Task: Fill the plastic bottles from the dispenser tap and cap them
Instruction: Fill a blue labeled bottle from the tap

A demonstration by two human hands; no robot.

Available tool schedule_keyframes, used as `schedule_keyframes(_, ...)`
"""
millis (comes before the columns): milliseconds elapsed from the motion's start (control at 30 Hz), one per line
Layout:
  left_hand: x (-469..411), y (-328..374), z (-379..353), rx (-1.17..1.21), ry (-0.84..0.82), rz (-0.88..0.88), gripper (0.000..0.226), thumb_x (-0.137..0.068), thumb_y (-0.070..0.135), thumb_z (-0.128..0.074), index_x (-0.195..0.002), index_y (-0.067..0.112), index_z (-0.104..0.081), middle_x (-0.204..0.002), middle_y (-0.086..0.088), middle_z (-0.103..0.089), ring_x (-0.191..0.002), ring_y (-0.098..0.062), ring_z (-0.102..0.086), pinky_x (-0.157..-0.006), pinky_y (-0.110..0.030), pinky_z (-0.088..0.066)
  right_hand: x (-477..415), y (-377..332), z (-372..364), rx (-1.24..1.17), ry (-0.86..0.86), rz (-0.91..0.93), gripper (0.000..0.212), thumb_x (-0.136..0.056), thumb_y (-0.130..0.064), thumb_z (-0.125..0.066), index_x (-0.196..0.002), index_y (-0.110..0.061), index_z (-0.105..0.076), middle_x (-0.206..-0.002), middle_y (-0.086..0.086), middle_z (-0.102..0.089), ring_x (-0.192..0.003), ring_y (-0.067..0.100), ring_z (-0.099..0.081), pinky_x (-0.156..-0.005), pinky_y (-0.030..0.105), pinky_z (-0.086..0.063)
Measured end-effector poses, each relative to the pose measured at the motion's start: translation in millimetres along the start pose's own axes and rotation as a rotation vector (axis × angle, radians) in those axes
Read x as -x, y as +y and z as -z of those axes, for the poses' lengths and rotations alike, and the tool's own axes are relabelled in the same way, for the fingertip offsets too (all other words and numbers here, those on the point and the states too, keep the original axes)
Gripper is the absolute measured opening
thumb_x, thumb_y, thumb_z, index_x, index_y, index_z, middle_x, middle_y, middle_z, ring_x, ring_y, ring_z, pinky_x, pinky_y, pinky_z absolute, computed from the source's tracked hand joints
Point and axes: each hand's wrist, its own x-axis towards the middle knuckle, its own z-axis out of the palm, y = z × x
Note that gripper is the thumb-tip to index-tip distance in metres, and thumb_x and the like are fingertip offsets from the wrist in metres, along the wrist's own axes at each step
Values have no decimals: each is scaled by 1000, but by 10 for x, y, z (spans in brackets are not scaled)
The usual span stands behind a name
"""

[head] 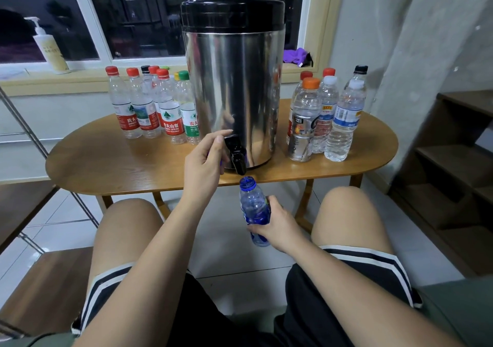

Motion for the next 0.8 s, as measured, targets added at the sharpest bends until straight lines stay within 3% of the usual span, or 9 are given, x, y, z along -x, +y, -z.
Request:
schedule_keyframes(433, 45, 60, -57, 113, 8, 94, 27, -116, 34, -51, -114, 24, -77, -80, -7, -63, -64, -22, -53, -63, -36, -45, 12, -82, -168, -82, 35, -50, 71, -80, -38, -94, -131, -31, -46, -127, -7, -67, -110, 18, -65, -76, 26, -50)
schedule_keyframes(567, 60, 69, -92, 70, 28, 72, 21, -114, 34, -56, -106, 23, -72, -80, -14, -63, -64, -18, -54, -62, -34, -46, 57, -69, -342, -182, 61, -68, 66, -81, -36, -94, -129, -32, -47, -123, -8, -67, -108, 16, -65, -73, 17, -48)
schedule_keyframes(700, 63, 79, -77, -4, 41, 48, 19, -114, 30, -56, -104, 22, -70, -82, -14, -66, -64, -15, -55, -61, -27, -47, 23, -59, -355, -183, 65, -77, 67, -83, -36, -93, -132, -30, -48, -122, -9, -65, -107, 16, -63, -80, 27, -49)
schedule_keyframes(800, 111, 89, -55, -21, 43, 28, 17, -114, 27, -56, -106, 21, -69, -84, -13, -67, -64, -13, -56, -60, -25, -47, 7, -49, -347, -184, 71, -91, 67, -83, -37, -93, -131, -30, -47, -121, -11, -63, -107, 16, -61, -79, 26, -48)
